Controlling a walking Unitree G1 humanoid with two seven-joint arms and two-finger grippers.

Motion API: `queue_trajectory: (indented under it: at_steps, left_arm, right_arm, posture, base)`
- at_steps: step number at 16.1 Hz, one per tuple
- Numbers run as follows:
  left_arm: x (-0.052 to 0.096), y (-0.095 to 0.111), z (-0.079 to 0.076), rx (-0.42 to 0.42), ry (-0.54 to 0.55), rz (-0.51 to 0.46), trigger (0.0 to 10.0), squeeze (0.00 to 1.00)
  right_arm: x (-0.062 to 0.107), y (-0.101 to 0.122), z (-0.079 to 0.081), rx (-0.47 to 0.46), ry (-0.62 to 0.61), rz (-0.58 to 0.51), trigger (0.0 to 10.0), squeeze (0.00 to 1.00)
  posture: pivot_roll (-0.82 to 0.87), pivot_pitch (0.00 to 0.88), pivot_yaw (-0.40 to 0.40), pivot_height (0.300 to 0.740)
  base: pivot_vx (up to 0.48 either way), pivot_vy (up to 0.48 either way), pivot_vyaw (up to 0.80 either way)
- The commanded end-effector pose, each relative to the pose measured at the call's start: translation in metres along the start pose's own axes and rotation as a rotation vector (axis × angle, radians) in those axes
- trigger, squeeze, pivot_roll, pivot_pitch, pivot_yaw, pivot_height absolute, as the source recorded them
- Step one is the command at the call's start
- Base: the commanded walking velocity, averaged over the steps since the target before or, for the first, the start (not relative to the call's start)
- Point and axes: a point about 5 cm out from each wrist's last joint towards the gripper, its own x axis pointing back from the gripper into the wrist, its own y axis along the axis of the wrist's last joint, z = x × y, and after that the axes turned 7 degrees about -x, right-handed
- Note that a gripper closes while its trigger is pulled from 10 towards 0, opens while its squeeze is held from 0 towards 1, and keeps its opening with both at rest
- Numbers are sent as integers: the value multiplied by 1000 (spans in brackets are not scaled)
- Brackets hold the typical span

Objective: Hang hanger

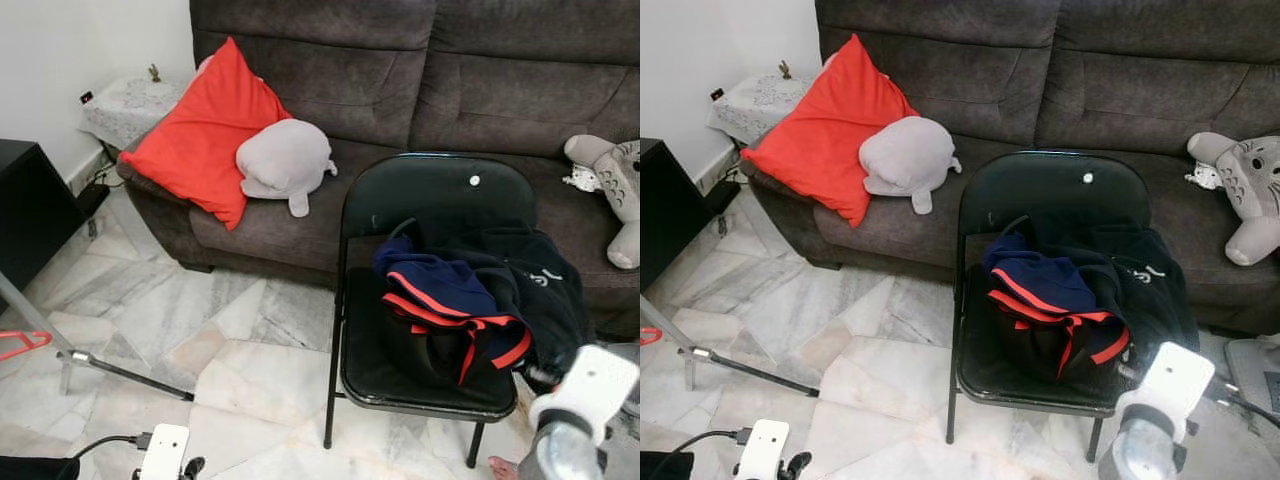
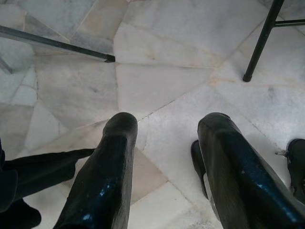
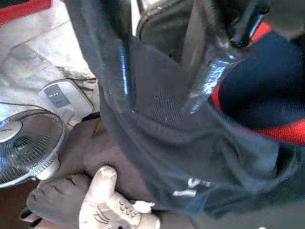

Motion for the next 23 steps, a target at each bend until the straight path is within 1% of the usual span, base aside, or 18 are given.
queue_trajectory:
  at_steps: [1, 2, 3, 4, 5, 6, 9, 10, 15, 18, 23]
  left_arm:
    - [3, -9, -1, -2, 0, 31, 10000, 0]
    - [3, -10, 0, -2, 2, 29, 10000, 0]
    - [3, -9, 0, -2, 4, 27, 10000, 0]
    - [3, -9, 0, -1, 6, 22, 10000, 0]
    - [3, -8, 0, 0, 6, 22, 10000, 0]
    - [3, -8, -1, 0, 6, 19, 10000, 0]
    - [4, -8, -2, 1, 3, 16, 10000, 0]
    - [3, -8, -2, 1, 3, 16, 10000, 0]
    - [3, -7, -1, 0, 3, 14, 10000, 0]
    - [3, -7, 0, -2, 3, 13, 10000, 0]
    - [4, -9, 0, -8, -2, 23, 10000, 0]
  right_arm:
    - [1, -5, -1, 30, 7, 10, 10000, 1000]
    - [2, -16, -2, 101, 28, 44, 10000, 1000]
    - [2, -23, -2, 145, 38, 59, 10000, 1000]
    - [2, -37, -5, 229, 38, 99, 10000, 992]
    - [2, -39, -5, 242, 34, 105, 10000, 902]
    - [0, -48, -10, 265, 10, 140, 10000, 0]
    - [-6, -57, -12, 313, 5, 143, 10000, 0]
    - [-10, -59, -13, 314, -7, 142, 10000, 0]
    - [-28, -59, -15, 384, -55, 76, 10000, 0]
    - [-34, -64, -12, 404, -49, 63, 10000, 0]
    - [-43, -63, -9, 395, -61, 36, 10000, 0]
  posture:
    - [-95, 131, 11, 740]
    - [-95, 131, 11, 740]
    - [-93, 132, 10, 740]
    - [-93, 135, 8, 740]
    - [-92, 137, 8, 740]
    - [-93, 139, 8, 740]
    - [-91, 142, 9, 740]
    - [-89, 145, 10, 740]
    - [-82, 148, 16, 740]
    - [-79, 152, 20, 740]
    - [-73, 156, 23, 740]
  base:
    - [0, 0, 0]
    - [0, 0, 0]
    - [0, 0, 0]
    - [0, 0, 0]
    - [0, 0, 0]
    - [0, 0, 0]
    - [0, 0, 0]
    - [0, 0, 0]
    - [0, 0, 0]
    - [0, 0, 0]
    - [0, 0, 0]
